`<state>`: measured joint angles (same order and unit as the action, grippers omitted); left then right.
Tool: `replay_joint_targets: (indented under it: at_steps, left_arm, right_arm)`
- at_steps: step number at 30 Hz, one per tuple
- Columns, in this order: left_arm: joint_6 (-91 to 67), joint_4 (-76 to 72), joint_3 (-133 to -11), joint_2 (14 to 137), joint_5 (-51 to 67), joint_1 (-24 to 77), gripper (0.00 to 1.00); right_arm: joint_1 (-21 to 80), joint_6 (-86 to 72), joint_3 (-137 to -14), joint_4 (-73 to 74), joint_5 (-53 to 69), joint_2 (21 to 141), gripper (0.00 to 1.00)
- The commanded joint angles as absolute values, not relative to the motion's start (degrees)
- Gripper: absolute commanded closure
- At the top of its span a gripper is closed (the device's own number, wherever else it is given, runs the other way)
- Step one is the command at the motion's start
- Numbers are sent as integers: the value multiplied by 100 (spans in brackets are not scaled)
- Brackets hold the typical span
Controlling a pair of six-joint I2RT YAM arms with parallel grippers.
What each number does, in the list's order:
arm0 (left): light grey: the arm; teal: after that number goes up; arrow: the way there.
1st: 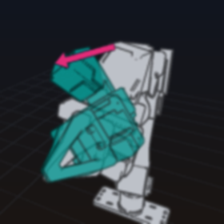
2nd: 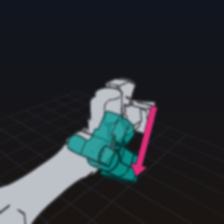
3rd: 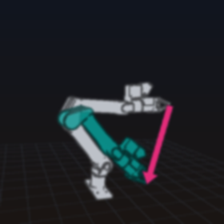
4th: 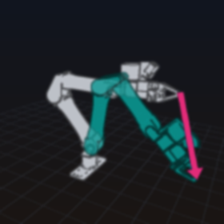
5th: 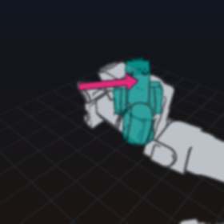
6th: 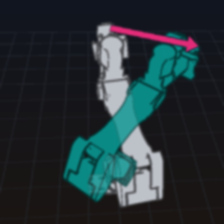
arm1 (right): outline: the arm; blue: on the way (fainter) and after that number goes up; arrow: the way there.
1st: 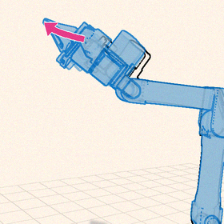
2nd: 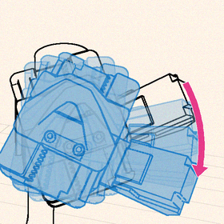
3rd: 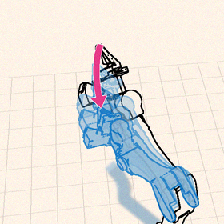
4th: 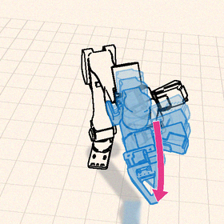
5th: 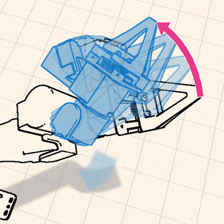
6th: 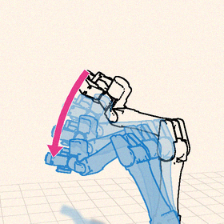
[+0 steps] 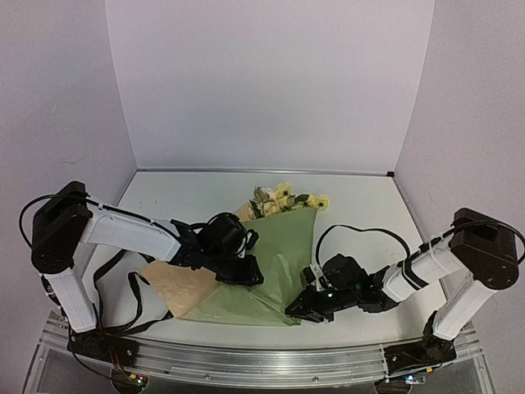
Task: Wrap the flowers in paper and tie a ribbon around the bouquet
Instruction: Press the fold line on the 2/3-folded wrapping paper.
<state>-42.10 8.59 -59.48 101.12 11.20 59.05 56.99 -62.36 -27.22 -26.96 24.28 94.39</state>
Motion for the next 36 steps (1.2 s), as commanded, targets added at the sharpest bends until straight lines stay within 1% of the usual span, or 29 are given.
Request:
replay_joint_targets:
  at_steps: [1,5,8,16,21,36]
  left_arm:
    - [-4773,-15,-5633,10260,1446,5897,78]
    - [-4942,-54,-5526,10436,1398,5897,78]
    - [-5000,338,-5527,10613,1205,5897,80]
    - [-4976,1105,-5767,10997,876,5897,80]
    - [-4966,1303,-5797,11057,776,5899,80]
    - [-4811,1480,-5846,11060,735,5897,81]
  right_arm:
    - [5739,-6279,-2710,-2320,2083,9598,79]
    - [5736,-6307,-2738,-2320,2069,9594,79]
    - [5737,-6336,-2786,-2320,2058,9538,78]
    - [5618,-6610,-3099,-2320,2134,9267,71]
    - [5387,-6720,-3177,-2328,2154,9186,70]
    - [4487,-6930,-3575,-2557,2384,9894,70]
